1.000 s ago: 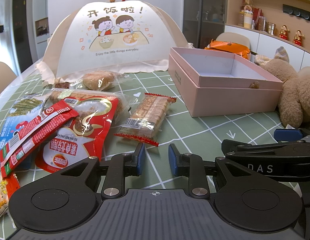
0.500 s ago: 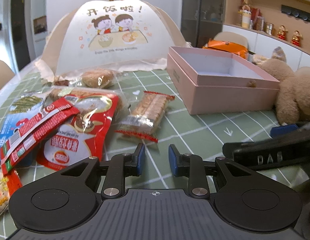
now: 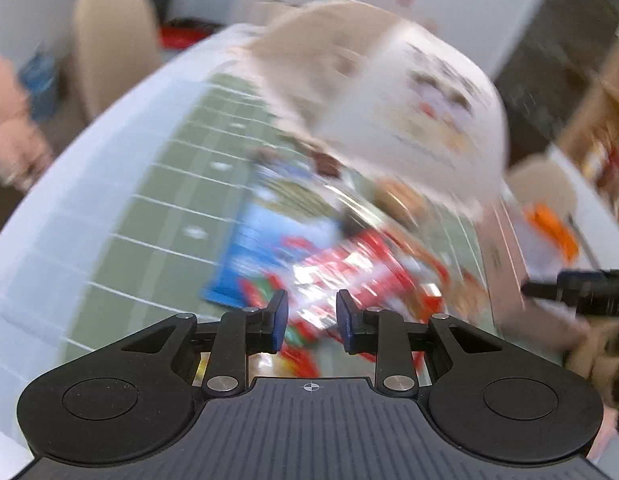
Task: Organize snacks
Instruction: 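Grasp the blue hawthorn stick with the right tool while the left grasps an orange candy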
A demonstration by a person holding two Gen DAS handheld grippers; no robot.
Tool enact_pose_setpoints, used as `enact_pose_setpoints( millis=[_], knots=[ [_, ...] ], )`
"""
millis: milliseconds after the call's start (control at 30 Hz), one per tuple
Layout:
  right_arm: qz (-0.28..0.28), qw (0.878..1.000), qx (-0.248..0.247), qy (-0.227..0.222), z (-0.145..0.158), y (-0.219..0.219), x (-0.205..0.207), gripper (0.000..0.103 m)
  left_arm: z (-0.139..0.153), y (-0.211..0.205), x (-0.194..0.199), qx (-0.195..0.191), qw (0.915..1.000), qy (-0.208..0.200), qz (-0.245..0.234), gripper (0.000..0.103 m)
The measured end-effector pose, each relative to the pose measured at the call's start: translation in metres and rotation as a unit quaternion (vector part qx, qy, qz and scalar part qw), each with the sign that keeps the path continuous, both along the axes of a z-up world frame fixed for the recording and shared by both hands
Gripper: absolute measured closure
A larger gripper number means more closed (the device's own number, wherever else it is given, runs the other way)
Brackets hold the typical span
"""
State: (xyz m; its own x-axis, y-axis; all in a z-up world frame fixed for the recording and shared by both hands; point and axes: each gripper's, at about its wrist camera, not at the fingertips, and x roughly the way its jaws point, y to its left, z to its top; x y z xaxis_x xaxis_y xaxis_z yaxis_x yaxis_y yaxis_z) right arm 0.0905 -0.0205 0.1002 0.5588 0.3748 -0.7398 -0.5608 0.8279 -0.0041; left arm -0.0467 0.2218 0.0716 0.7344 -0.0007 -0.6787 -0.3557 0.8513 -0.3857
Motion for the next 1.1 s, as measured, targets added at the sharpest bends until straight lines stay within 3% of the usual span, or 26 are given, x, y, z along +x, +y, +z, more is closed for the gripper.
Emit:
enact_pose_setpoints(
  millis=[67,167,300,333,400,500,633,833,967,1100],
  knots=[
    [0.014,1.0,0.027,-0.003,0.015,0.039,0.027,0.01,0.003,0.028,-0.003,-0.025,0.9991,-0.01,0.032,0.073],
    [0.04,0.998,0.047,0.023,0.009,0.11,0.068,0.011,0.001,0.052,-0.01,-0.04,0.9971,-0.014,0.064,0.073],
    [0.088,0.996,-0.004,0.015,-0.032,0.21,0.096,0.04,-0.009,0.064,-0.026,-0.063,0.996,-0.003,0.063,0.073],
    [0.096,0.995,-0.012,0.02,-0.041,0.228,0.099,0.042,-0.011,0.066,-0.032,-0.061,0.9964,0.001,0.059,0.073],
    [0.104,0.994,-0.022,0.034,-0.059,0.256,0.102,0.042,-0.012,0.066,-0.043,-0.054,0.9972,0.009,0.05,0.073],
    [0.096,0.992,-0.046,0.062,-0.081,0.276,0.111,0.066,-0.014,0.065,-0.053,-0.048,0.9985,0.021,0.014,0.073],
    [0.099,0.992,-0.002,0.08,-0.06,0.243,0.092,0.067,-0.02,0.057,-0.059,-0.051,0.9982,0.029,-0.007,0.073],
    [0.118,0.989,0.03,0.083,-0.013,0.136,0.034,0.067,-0.036,0.027,-0.034,-0.052,0.9969,0.049,-0.031,0.073],
    [0.067,0.995,0.032,0.064,-0.003,0.04,0.001,0.067,-0.038,-0.021,-0.019,-0.01,0.992,0.073,-0.103,0.072],
    [-0.017,0.998,0.012,0.058,-0.019,-0.043,-0.026,0.066,-0.031,-0.06,-0.019,0.008,0.9835,0.076,-0.164,0.073]
  ],
)
